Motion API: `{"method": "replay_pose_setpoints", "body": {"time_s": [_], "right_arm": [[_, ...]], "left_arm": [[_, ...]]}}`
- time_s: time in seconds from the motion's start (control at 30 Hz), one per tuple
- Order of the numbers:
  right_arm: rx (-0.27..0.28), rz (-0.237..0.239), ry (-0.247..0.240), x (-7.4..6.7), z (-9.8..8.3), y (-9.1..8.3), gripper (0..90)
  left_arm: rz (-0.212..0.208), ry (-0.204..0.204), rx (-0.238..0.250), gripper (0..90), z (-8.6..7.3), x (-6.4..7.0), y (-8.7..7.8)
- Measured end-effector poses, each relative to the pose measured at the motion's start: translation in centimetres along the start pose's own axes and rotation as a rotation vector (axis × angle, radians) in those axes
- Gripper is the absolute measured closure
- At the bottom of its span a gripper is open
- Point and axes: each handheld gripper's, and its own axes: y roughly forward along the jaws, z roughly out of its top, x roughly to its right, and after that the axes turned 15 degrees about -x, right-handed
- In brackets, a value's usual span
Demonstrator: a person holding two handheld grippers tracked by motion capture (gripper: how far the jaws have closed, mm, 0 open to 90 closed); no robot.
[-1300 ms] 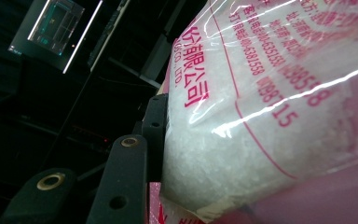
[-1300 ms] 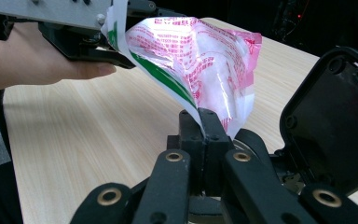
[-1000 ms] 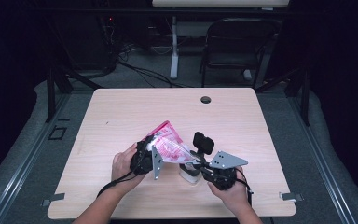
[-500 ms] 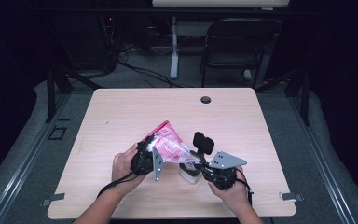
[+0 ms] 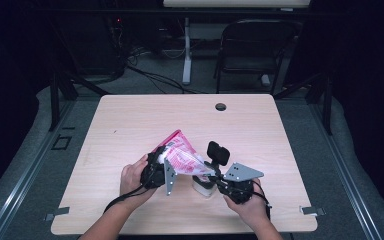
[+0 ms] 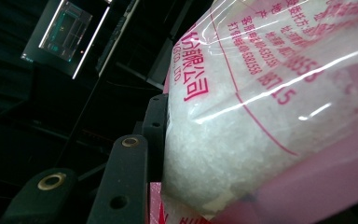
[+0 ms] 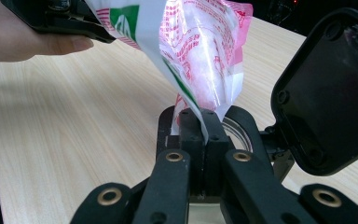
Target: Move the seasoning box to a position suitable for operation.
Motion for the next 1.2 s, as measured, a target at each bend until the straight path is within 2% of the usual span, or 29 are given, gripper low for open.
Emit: {"method": "replay_pose_setpoints", "body": {"time_s": [0.4, 0.97, 1.2], "right_arm": [[-0.005, -0.016, -0.004, 0.0, 0.0, 0.0, 90.0], [-0.006, -0.027, 0.001, 0.5, -0.3, -0.2, 90.0], [-0.013, -0.028, 0.002, 0.6, -0.5, -0.2, 90.0]], "left_arm": [[0.006, -0.005, 0.011, 67.0, 0.1, 0.0, 0.0], [0.078, 0.054, 0.027, 67.0, 1.3, -0.3, -0.5], [0.099, 0.066, 0.034, 67.0, 1.6, -0.3, -0.7]]}}
